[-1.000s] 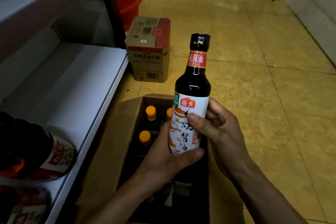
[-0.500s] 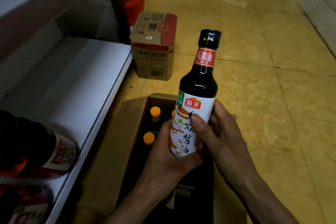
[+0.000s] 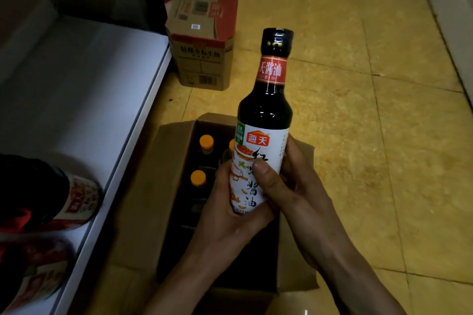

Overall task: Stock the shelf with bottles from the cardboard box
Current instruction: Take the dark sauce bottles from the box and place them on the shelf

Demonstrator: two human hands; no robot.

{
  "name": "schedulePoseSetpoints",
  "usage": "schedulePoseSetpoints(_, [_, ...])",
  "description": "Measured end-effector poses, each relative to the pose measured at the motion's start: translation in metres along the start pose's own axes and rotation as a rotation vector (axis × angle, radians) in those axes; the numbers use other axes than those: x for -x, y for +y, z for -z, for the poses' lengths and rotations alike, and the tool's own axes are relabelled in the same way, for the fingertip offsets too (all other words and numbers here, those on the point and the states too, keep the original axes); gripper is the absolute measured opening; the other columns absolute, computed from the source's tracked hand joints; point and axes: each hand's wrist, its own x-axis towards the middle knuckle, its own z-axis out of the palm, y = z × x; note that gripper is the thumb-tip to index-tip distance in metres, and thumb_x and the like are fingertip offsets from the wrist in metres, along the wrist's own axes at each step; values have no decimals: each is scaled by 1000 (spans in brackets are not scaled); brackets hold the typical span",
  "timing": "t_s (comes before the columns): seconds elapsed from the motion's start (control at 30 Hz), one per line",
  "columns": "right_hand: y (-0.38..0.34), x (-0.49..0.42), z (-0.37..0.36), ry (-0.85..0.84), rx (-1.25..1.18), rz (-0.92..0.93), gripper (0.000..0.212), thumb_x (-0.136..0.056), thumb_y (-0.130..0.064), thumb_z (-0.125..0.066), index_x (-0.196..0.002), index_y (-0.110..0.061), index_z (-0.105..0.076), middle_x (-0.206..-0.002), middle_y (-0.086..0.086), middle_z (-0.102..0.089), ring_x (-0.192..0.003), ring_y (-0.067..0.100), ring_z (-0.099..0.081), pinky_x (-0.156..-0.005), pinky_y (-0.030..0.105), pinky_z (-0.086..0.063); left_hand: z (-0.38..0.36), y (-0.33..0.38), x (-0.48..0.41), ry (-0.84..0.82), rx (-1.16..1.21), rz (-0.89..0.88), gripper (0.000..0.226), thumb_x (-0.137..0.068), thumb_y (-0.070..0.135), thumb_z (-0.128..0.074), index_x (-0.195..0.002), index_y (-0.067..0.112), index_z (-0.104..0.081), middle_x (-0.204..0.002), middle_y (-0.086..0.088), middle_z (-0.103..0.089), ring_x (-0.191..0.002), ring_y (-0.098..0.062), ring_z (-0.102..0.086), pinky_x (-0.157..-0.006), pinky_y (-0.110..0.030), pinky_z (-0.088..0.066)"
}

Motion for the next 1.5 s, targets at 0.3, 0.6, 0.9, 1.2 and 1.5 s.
schedulePoseSetpoints(0.3, [-8,37,-7,-9,-84,-145,65,-87,-28,-66,-149,-35,-45,-133,-8,-69,-123,12,-66,-95,34,-59,0,7,46,27,-4,102,69,-88,24,-78,-145,37,-43,-134,21,-65,-124,1,-62,-96,-20,-54])
schedulePoseSetpoints(0.6, [-17,96,-25,9,-86,-282,64,-92,-21,-65,-152,-19,-43,-132,5,-69,-123,24,-66,-100,53,-55,-1,21,112,73,61,227,59,-88,12,-71,-140,26,-49,-124,13,-71,-114,-6,-69,-87,-25,-58])
schedulePoseSetpoints(0.9, [-113,155,-34,-103,-60,-316,58,-97,-13,-57,-153,-15,-40,-136,9,-66,-127,26,-64,-103,49,-54,-8,115,188,63,96,310,63,-89,14,-75,-146,20,-48,-130,1,-70,-119,-15,-68,-90,-30,-59])
schedulePoseSetpoints(1.2, [-308,191,-29,-157,-38,-194,59,-92,-19,-60,-149,-20,-46,-132,-6,-70,-123,10,-65,-94,21,-54,-30,297,245,42,48,213,60,-91,21,-75,-144,31,-49,-133,11,-68,-124,-7,-64,-100,-30,-53])
schedulePoseSetpoints(1.5, [-470,219,-21,-186,18,-20,58,-95,-20,-62,-149,-29,-46,-137,-5,-67,-129,13,-62,-108,39,-50,-61,455,281,74,40,60,66,-81,34,-79,-141,26,-54,-131,4,-70,-123,-14,-66,-100,-34,-55])
